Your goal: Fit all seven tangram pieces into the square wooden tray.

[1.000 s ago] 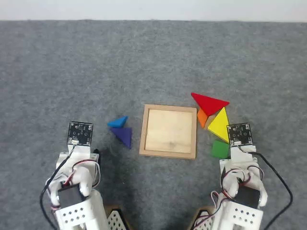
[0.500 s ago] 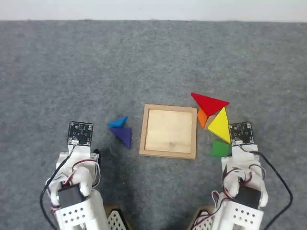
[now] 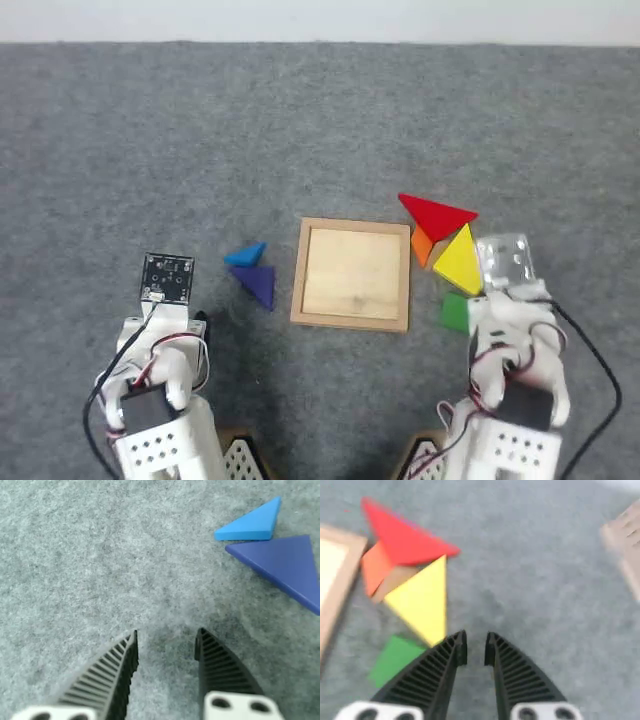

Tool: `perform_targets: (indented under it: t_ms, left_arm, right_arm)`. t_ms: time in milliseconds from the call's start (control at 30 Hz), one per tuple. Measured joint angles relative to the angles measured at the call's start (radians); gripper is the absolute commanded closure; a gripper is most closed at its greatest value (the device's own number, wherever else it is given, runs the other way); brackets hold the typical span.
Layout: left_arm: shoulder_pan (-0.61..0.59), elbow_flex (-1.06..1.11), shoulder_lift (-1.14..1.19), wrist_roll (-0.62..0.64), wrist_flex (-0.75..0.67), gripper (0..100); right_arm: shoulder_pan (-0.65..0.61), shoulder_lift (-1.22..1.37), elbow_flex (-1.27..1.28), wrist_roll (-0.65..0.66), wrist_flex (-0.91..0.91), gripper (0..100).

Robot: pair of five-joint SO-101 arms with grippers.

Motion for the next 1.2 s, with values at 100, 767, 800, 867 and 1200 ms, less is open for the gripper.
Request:
perform_targets:
  t_ms: [100,767,800,867,1200]
  left_arm:
    - [0.0,0.0,0.0,0.0,0.0,81]
    - [0.0,0.0,0.0,0.0,0.0,81]
    - [0.0,0.0,0.0,0.0,0.0,81]
    - [0.0,0.0,0.0,0.0,0.0,81]
    - [0.0,0.0,0.0,0.0,0.0,81]
  right_arm:
    - [-0.084,0.219,-0.126,-0.021,0.002,90.8]
    - [-0.08,1.593,-0.936,0.038,0.021,90.7]
    - [-0.08,1.628,-0.962,0.048,0.023,90.7]
    - [-0.08,1.692,-1.003,0.075,0.029,90.7]
    - [-0.193,1.792,-1.115,0.084,0.031,78.7]
